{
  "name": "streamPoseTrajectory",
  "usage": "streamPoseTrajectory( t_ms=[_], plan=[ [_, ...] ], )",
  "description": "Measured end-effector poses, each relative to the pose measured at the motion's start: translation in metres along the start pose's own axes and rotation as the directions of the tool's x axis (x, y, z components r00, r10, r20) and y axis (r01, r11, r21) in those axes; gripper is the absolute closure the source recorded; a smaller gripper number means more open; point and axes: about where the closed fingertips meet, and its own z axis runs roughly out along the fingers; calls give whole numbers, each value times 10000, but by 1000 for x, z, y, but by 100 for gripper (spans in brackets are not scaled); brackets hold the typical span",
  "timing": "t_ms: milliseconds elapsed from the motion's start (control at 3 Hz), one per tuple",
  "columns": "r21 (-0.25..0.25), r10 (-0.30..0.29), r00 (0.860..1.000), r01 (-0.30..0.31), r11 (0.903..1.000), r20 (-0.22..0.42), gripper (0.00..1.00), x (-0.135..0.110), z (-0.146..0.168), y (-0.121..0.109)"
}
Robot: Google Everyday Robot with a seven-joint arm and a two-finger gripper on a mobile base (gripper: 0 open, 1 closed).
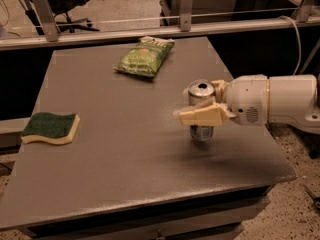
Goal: Move redbull can near green jalapeno chip bag
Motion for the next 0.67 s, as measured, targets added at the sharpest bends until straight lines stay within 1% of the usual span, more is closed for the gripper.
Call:
streamPoseTrajectory(
  t_ms=[333,667],
  plan=[
    [263,-1025,9920,1008,9946,731,100,-35,15,-27],
    [833,-1945,9739,1856,9791,1167,100,-73,37,-78]
  ],
)
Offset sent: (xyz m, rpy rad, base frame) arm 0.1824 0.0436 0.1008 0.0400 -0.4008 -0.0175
